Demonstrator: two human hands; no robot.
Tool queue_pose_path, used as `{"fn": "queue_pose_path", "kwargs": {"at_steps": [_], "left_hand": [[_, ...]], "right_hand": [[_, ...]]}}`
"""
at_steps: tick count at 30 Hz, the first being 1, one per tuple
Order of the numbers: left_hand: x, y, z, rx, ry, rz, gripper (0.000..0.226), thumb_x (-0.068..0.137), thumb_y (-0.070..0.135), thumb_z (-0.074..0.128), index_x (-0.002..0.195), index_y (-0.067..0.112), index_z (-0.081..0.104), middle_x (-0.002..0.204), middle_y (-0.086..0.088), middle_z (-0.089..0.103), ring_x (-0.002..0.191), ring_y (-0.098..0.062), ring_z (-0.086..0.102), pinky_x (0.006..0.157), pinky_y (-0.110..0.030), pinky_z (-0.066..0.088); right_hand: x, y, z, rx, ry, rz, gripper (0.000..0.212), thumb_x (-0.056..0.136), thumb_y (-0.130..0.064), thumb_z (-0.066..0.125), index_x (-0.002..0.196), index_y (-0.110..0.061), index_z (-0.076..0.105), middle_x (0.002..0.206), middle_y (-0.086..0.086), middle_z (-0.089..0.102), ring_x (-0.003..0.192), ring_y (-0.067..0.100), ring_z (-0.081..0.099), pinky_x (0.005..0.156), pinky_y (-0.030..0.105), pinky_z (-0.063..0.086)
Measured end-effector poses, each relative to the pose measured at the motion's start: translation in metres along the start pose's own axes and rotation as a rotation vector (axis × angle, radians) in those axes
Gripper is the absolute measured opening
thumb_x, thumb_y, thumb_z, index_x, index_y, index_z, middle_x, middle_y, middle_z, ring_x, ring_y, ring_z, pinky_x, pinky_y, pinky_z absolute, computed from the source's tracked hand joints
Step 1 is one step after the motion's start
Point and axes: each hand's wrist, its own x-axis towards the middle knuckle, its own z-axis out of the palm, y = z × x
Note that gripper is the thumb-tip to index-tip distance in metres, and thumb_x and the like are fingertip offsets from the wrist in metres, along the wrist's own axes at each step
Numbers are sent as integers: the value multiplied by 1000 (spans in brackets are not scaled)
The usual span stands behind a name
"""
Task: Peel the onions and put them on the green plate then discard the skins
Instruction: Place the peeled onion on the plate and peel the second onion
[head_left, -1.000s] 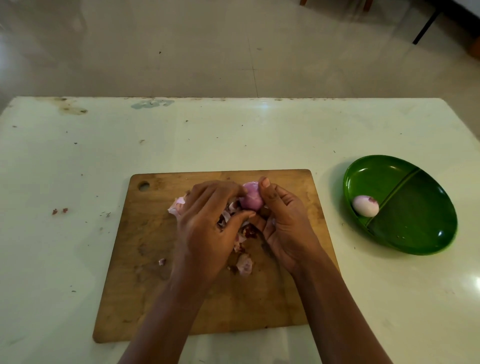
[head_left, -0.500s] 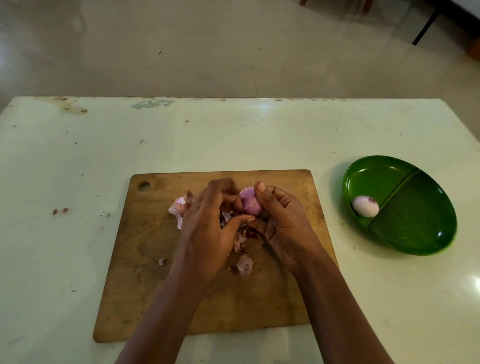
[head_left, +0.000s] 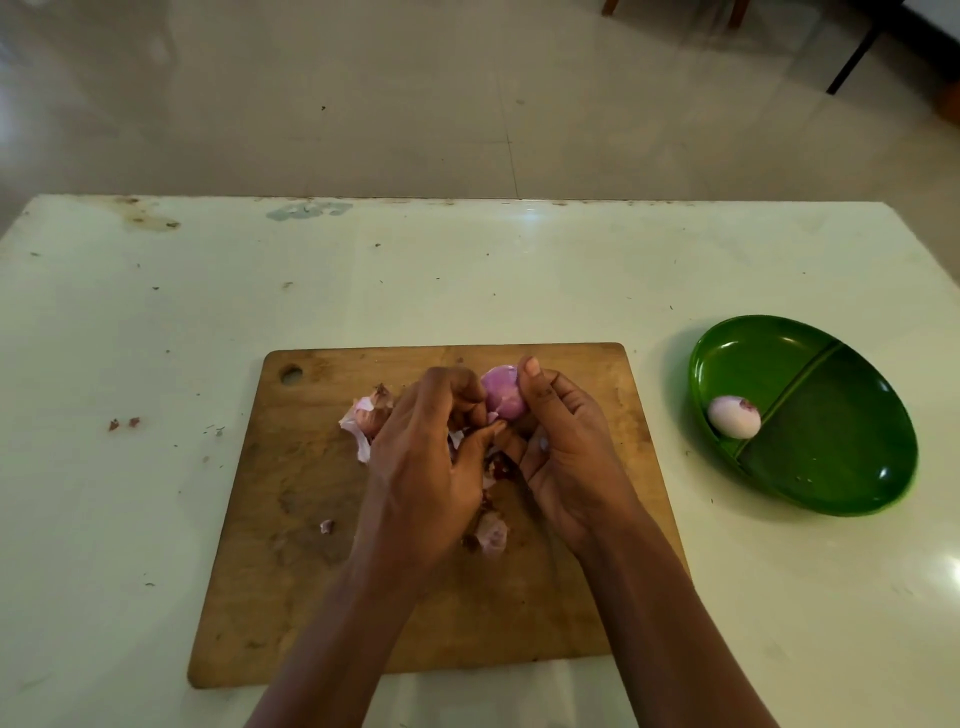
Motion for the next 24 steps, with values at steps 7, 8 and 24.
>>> {"fn": "queue_pose_path", "kwargs": {"at_steps": [7, 8, 24], "left_hand": [[-1, 6, 3, 28, 25, 55, 21, 82, 18, 57, 97, 22, 42, 86, 4, 56, 84, 1, 46, 74, -9, 41], [-2, 6, 3, 25, 9, 73, 17, 83, 19, 52, 97, 21, 43, 87, 2, 57, 83, 0, 46, 73, -10, 40], [-5, 0, 9, 142, 100, 198, 20, 84, 21, 66, 87, 3, 72, 83, -8, 66, 81, -16, 56, 76, -17, 42]], "right_hand": [[0, 0, 12, 309, 175, 91, 53, 73, -38, 63, 110, -1, 58, 86, 15, 72, 74, 23, 71, 68, 30, 60], [0, 0, 12, 373, 181, 103, 57, 73, -37, 64, 115, 0, 56, 90, 18, 72, 77, 26, 71, 66, 32, 60], [11, 2, -2, 582, 108, -1, 91, 43, -17, 93, 125, -3, 55, 120, 24, 64, 108, 39, 65, 89, 44, 54]]}}
